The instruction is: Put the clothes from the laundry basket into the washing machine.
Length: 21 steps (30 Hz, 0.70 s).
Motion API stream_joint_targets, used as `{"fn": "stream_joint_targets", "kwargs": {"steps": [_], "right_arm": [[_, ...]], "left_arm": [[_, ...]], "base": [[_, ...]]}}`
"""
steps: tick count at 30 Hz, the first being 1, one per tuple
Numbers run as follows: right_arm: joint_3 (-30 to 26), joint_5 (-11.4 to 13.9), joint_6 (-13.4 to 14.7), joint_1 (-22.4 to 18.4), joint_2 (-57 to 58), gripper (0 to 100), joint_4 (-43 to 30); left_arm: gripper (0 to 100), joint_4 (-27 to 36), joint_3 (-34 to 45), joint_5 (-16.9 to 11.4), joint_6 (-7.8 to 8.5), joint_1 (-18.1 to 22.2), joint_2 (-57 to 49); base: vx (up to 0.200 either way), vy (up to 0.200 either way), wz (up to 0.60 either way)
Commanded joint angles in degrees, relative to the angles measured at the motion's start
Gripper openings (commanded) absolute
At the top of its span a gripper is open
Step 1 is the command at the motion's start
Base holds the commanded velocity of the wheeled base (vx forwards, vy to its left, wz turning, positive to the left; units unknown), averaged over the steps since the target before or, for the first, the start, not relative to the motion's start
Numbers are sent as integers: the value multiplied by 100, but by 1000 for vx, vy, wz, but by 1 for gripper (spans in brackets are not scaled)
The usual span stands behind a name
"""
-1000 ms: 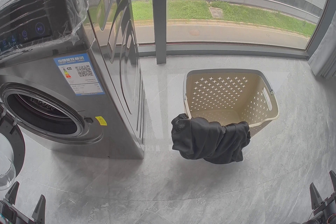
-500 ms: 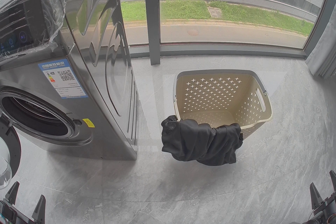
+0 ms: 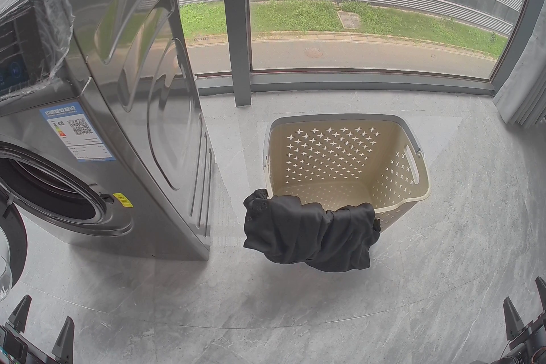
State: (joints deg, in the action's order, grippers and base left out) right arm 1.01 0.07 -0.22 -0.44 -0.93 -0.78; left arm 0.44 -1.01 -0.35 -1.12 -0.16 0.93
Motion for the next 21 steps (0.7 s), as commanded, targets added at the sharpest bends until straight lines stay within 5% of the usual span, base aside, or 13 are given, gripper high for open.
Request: {"fn": "stream_joint_targets", "kwargs": {"steps": [1,21], "right_arm": [[-66,1,-4,0,14,100,-1],[-66,1,-4,0,14,100,-1]], "left_arm": [[100,0,84,0,-2,-2,-75],[100,0,84,0,-2,-2,-75]], "base": [[0,0,0],[0,0,0]]}}
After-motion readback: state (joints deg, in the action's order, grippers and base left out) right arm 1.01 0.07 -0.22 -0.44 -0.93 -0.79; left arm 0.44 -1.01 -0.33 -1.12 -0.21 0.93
